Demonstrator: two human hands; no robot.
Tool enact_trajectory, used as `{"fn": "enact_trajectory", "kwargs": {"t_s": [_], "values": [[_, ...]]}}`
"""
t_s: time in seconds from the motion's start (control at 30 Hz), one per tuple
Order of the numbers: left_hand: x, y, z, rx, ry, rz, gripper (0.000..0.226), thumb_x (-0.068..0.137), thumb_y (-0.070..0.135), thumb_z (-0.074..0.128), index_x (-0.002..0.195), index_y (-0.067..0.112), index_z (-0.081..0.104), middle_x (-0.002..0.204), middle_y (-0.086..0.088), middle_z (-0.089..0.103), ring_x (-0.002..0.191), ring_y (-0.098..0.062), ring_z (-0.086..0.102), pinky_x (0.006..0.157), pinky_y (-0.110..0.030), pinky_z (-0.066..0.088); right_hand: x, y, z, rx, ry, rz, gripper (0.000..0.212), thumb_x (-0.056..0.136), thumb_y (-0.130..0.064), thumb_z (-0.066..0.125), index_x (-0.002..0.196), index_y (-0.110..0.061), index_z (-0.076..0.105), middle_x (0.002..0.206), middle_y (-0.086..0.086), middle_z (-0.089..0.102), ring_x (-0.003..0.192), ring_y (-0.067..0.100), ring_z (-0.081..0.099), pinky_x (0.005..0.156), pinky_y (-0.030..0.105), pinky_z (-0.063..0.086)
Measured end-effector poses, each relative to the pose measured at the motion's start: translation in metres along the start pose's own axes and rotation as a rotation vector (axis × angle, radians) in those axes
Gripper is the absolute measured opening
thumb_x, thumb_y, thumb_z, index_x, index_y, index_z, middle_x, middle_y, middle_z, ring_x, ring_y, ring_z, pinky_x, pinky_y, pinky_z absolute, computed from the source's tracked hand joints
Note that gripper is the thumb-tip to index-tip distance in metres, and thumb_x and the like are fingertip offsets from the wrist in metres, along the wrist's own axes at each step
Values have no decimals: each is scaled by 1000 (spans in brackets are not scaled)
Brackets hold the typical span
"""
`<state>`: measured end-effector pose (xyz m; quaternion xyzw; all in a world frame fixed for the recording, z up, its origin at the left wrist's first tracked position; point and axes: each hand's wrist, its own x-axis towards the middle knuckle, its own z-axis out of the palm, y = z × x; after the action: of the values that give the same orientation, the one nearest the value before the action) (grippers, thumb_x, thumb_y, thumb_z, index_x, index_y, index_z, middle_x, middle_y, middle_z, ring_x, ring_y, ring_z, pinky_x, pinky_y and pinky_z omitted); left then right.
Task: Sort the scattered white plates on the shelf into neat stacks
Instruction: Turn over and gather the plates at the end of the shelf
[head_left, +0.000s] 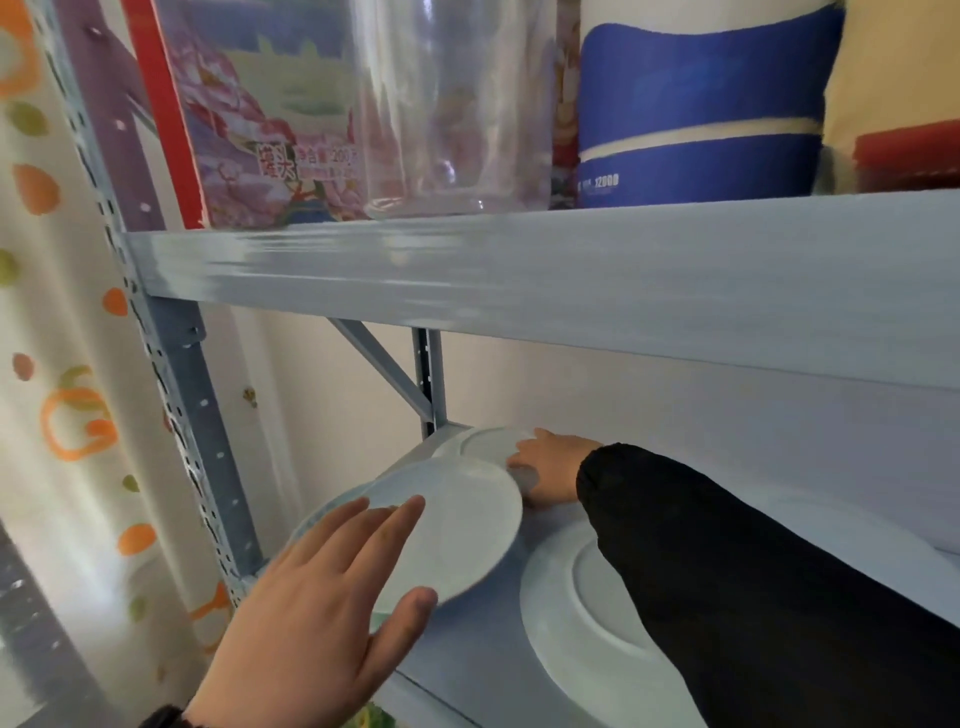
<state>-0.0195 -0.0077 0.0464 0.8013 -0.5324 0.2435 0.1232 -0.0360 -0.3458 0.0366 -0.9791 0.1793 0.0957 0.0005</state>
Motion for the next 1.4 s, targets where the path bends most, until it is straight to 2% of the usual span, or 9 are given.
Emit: {"fn": "enact_trajectory", "kwargs": {"t_s": [0.07, 0.13, 0.4, 0.5, 0.6, 0.7, 1.0, 1.17, 1.4], "values": [[3, 1, 2, 21, -4, -11, 64, 95, 63, 33, 147, 25, 41, 126, 9, 62, 123, -18, 54, 98, -35, 44, 1, 10, 6, 44, 45, 23, 28, 77, -45, 55, 102, -35, 62, 113, -3, 65, 114, 28, 57, 92, 43, 49], [6, 3, 4, 32, -11, -18, 65, 95, 63, 33, 147, 25, 41, 125, 9, 62, 123, -18, 54, 99, -34, 44, -2, 24, 11, 94, 57, 45, 36, 71, -48, 59, 106, -38, 60, 104, -6, 65, 98, 22, 63, 85, 40, 53], [17, 12, 15, 31, -27, -14, 65, 95, 63, 32, 147, 25, 40, 123, 7, 64, 122, -19, 56, 92, -39, 50, -21, 88, 20, 265, 73, 274, 54, 77, -74, 57, 101, -26, 53, 100, -1, 59, 88, 18, 56, 79, 36, 46], [21, 14, 16, 37, -6, -9, 64, 95, 62, 34, 146, 25, 44, 121, 7, 65, 120, -19, 57, 90, -38, 51, -17, 95, 22, 398, 108, 371, 63, 80, -78, 51, 110, -24, 50, 110, 2, 61, 95, 20, 58, 82, 36, 45], [22, 15, 17, 44, 20, 8, 64, 94, 62, 36, 144, 25, 46, 119, 8, 66, 120, -18, 57, 88, -36, 52, -6, 105, 29, 531, 80, 484, 100, 70, -86, 49, 144, -20, 33, 142, 7, 49, 121, 29, 53, 97, 40, 41], [21, 13, 18, 17, 39, 15, 64, 94, 61, 36, 143, 23, 48, 119, 8, 65, 121, -19, 57, 89, -37, 52, 10, 116, 42, 617, 52, 535, 121, 61, -92, 48, 153, -17, 25, 154, 11, 39, 136, 32, 43, 107, 41, 34], [20, 9, 16, -10, 7, 15, 64, 95, 62, 34, 146, 23, 43, 124, 6, 63, 126, -20, 53, 94, -37, 49, 13, 119, 33, 948, 394, 571, 85, 81, -50, 74, 145, -5, 40, 142, 13, 50, 125, 32, 51, 92, 34, 38], [21, 12, 12, -22, 36, 43, 64, 96, 61, 33, 145, 21, 44, 122, 6, 63, 125, -21, 54, 94, -37, 48, 5, 106, 5, 1334, 684, 369, 38, 71, -24, 83, 103, -8, 70, 104, 14, 73, 94, 34, 69, 85, 45, 56], [16, 10, 5, -45, 64, 62, 63, 97, 61, 32, 145, 22, 43, 118, 7, 64, 122, -20, 55, 91, -37, 51, -28, 60, -35, 1438, 738, 140, 17, 81, -15, 77, 97, -19, 73, 100, 6, 76, 94, 29, 71, 90, 47, 56]]}}
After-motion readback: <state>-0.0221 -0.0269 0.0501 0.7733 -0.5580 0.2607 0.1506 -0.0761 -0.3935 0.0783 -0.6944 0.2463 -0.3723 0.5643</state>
